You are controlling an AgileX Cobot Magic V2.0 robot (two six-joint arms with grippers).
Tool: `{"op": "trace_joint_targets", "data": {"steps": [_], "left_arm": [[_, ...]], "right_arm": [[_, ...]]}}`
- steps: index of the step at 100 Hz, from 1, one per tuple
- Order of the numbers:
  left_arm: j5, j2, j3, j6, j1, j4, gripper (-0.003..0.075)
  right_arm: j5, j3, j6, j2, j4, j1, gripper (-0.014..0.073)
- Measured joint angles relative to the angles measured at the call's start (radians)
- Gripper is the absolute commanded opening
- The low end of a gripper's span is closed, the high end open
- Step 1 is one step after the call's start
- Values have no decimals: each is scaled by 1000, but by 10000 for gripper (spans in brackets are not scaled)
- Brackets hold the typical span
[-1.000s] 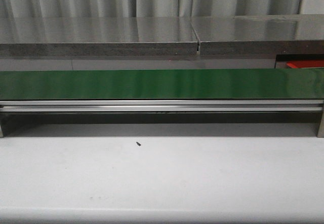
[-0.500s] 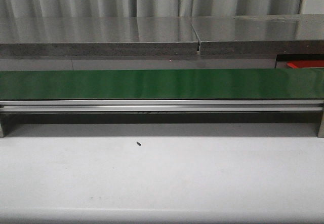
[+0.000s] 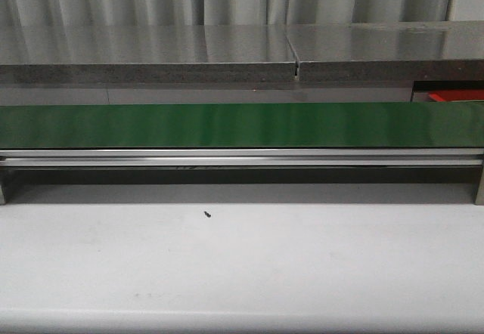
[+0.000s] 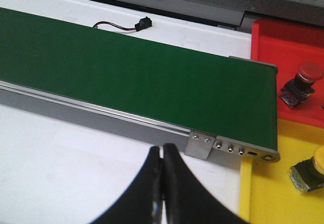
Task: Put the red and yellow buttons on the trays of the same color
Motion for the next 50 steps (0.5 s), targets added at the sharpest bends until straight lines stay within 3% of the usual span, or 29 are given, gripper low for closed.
{"op": "trace_joint_targets", "data": {"steps": [50], "left_arm": [[2,318,-189,-1,6,-6,639]], "right_arm": [[2,0,0,0,0,0,-116]]}}
